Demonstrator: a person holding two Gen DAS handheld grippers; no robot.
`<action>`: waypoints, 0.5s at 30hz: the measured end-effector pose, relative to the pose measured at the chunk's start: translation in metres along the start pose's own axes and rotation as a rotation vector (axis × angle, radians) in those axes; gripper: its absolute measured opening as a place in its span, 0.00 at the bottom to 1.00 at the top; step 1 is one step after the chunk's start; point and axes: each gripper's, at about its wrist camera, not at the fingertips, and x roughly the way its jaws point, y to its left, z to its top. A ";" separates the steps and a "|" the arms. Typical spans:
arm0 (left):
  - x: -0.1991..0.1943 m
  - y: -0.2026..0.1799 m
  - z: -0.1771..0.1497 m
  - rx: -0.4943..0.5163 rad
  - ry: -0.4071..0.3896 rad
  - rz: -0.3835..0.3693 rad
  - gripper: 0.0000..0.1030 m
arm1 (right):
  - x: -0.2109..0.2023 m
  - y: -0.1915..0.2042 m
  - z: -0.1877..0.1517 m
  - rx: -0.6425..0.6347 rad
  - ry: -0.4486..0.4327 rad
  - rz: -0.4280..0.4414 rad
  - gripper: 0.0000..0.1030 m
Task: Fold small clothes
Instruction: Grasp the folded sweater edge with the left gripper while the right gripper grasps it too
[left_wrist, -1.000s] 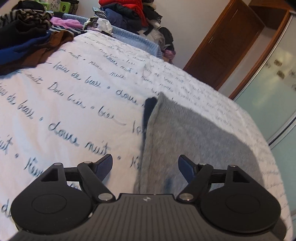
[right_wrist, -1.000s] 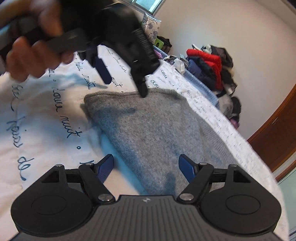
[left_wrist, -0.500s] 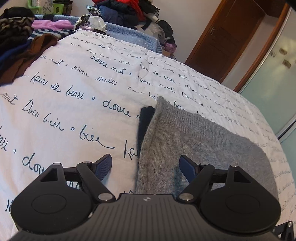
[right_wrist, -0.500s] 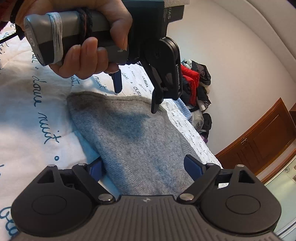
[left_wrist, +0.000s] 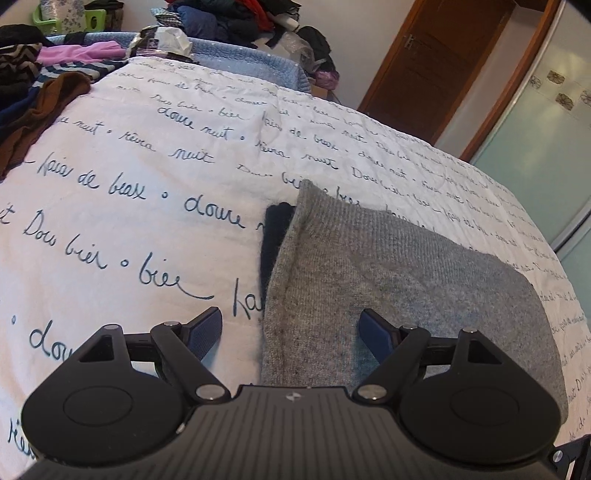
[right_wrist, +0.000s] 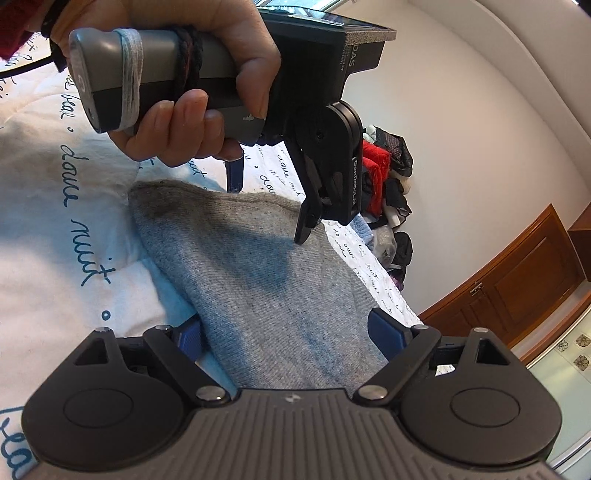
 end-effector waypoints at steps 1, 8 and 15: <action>0.002 0.002 0.001 0.001 0.002 -0.021 0.77 | 0.000 0.000 0.000 -0.003 -0.001 -0.003 0.87; 0.017 0.017 0.006 -0.060 0.031 -0.136 0.78 | 0.004 0.005 0.004 -0.061 -0.018 -0.050 0.87; 0.033 0.029 0.017 -0.180 0.049 -0.293 0.78 | 0.013 0.013 0.011 -0.098 -0.027 -0.089 0.87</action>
